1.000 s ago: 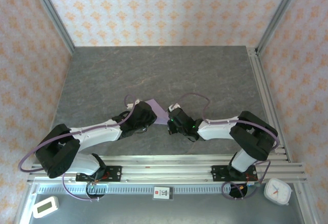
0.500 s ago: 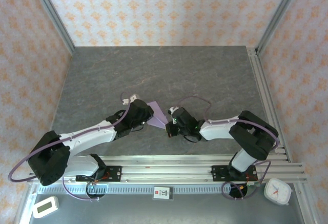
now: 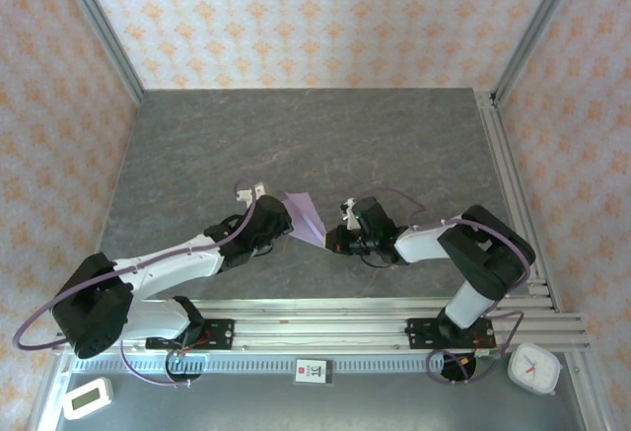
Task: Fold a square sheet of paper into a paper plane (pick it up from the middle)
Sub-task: Fourth fold the wing at the center of the table.
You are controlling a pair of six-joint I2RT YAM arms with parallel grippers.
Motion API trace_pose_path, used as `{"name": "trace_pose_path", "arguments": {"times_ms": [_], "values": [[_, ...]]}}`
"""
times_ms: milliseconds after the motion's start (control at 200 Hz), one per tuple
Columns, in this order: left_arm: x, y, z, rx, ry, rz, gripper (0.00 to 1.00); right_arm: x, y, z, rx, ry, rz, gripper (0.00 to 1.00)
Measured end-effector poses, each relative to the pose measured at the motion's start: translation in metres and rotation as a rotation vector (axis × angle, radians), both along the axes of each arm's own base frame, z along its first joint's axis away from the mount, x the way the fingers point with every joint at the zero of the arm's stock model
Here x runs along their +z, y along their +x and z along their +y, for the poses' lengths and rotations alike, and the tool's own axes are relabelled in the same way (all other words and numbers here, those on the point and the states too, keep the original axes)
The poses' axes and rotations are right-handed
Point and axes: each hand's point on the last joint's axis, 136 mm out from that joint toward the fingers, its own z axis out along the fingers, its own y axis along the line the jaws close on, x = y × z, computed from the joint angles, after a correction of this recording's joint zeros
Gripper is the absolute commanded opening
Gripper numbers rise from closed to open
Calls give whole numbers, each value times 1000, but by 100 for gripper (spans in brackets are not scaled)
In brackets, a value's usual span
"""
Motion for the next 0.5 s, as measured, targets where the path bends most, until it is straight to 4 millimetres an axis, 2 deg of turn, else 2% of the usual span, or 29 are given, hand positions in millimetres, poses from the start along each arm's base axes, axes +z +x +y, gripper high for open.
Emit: {"name": "trace_pose_path", "arguments": {"times_ms": [325, 500], "values": [[-1, 2, -20, -128, 45, -58, 0, -3, 7, -10, -83, 78, 147, 0], [-23, 2, -36, -231, 76, -30, 0, -4, 7, -10, -86, 120, 191, 0]]}}
